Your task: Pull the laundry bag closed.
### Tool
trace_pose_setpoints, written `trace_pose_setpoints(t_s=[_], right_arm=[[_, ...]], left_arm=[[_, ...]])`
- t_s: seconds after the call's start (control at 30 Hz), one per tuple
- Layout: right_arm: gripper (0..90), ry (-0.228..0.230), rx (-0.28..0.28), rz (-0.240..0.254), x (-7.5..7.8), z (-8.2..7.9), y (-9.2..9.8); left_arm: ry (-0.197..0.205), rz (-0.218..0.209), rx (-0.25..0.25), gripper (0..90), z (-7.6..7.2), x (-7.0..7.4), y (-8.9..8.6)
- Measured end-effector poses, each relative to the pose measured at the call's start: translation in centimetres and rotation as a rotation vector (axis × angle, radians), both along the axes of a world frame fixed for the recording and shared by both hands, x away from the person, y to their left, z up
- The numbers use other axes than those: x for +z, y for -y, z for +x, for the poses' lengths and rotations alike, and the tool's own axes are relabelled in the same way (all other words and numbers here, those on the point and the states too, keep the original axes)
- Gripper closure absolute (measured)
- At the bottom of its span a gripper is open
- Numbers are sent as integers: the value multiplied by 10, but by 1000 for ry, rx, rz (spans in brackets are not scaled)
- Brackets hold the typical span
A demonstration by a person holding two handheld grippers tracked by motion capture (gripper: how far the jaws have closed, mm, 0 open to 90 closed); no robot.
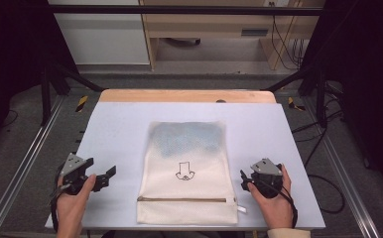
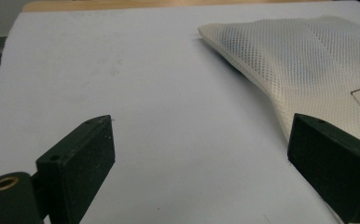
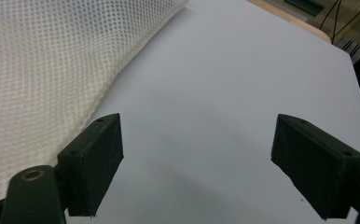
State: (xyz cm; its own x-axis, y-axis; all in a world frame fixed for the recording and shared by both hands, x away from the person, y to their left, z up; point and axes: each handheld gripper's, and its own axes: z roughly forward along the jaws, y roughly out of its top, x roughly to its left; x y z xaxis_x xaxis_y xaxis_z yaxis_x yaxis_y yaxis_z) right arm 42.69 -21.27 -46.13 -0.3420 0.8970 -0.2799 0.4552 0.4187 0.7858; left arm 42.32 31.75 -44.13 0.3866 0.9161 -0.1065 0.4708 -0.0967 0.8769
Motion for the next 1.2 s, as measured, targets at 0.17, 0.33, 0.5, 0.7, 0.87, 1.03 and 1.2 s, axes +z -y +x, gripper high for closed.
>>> trace_pose_setpoints(t_s=[0.17, 0.33, 0.5, 0.7, 0.87, 1.03, 1.2], right_arm=[[136, -22, 24, 29, 5, -1, -9], [115, -53, 157, 9, 21, 1, -41], [170, -117, 282, 21, 36, 7, -76], [231, -157, 414, 17, 50, 11, -111], [287, -216, 510, 4, 55, 19, -140], [259, -240, 556, -24, 58, 26, -159], [209, -251, 552, -14, 66, 29, -170]], left_arm=[[-7, -41, -5, 95, -5, 5, -6], [-22, -55, 11, 90, -11, 7, -6], [4, -67, -23, 78, -16, 15, -3], [5, -42, -74, 68, -16, 17, 2], [-1, -19, -110, 65, -23, 21, 7], [-6, 50, -149, 82, -34, 16, 12], [6, 14, -142, 75, -40, 7, 10]])
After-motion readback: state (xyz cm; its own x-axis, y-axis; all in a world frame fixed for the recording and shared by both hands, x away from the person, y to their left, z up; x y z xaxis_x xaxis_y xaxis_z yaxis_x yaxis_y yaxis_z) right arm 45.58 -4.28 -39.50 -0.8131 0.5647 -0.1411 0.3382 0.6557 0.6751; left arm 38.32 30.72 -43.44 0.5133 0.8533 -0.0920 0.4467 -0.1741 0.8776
